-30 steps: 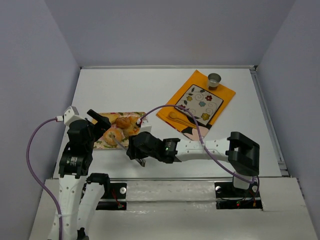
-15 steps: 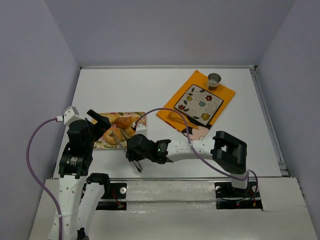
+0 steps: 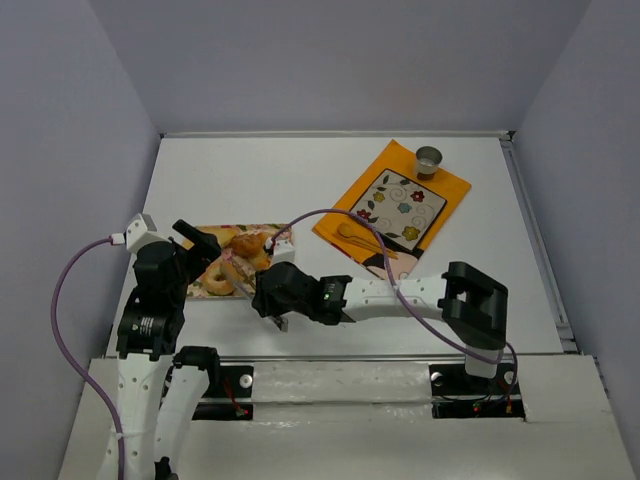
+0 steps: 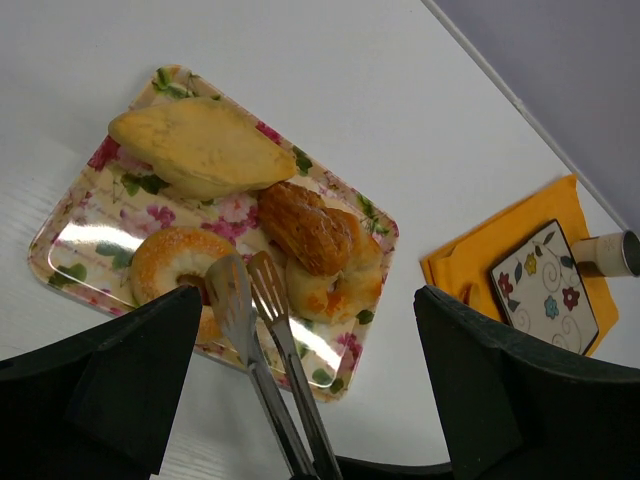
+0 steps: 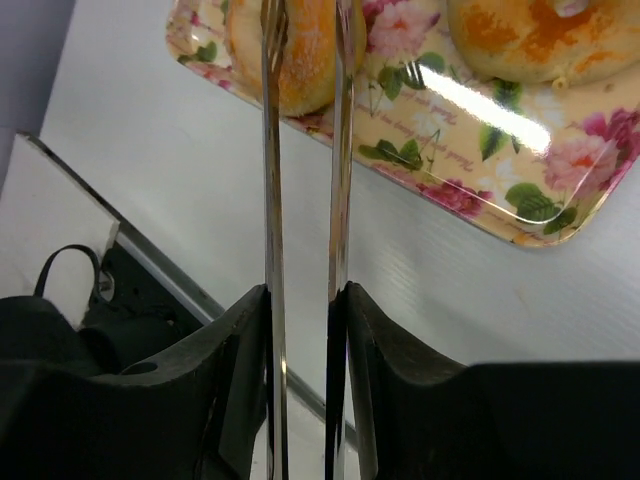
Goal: Place the bread
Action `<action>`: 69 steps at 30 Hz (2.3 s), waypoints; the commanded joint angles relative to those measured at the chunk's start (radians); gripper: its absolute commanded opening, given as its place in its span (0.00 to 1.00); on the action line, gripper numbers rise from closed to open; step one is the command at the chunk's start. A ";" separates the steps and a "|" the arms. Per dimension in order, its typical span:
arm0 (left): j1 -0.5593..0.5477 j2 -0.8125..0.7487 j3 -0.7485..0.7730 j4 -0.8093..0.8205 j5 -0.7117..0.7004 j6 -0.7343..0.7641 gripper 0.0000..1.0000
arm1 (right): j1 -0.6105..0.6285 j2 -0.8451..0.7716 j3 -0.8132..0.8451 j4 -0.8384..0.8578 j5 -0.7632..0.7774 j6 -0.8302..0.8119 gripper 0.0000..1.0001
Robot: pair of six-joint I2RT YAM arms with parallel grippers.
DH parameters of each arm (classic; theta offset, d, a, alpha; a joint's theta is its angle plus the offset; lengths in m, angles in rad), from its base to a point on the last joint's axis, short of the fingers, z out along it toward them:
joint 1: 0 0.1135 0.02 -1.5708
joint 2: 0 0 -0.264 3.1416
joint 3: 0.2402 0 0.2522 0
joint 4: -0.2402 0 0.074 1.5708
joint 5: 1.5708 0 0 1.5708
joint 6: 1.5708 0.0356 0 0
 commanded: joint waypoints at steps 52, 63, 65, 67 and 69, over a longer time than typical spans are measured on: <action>-0.002 0.044 -0.006 0.046 0.057 0.040 0.99 | -0.060 0.028 0.065 -0.010 -0.073 0.282 0.56; -0.004 0.016 -0.004 0.039 0.036 0.030 0.99 | -0.060 0.083 0.098 -0.055 -0.161 0.287 0.47; -0.004 0.014 -0.004 0.039 0.033 0.029 0.99 | -0.060 0.080 0.105 -0.058 -0.172 0.277 0.41; -0.004 0.014 -0.004 0.039 0.033 0.029 0.99 | -0.060 0.076 0.100 -0.060 -0.173 0.274 0.38; -0.004 0.011 -0.004 0.039 0.031 0.027 0.99 | -0.060 0.065 0.092 -0.060 -0.170 0.274 0.33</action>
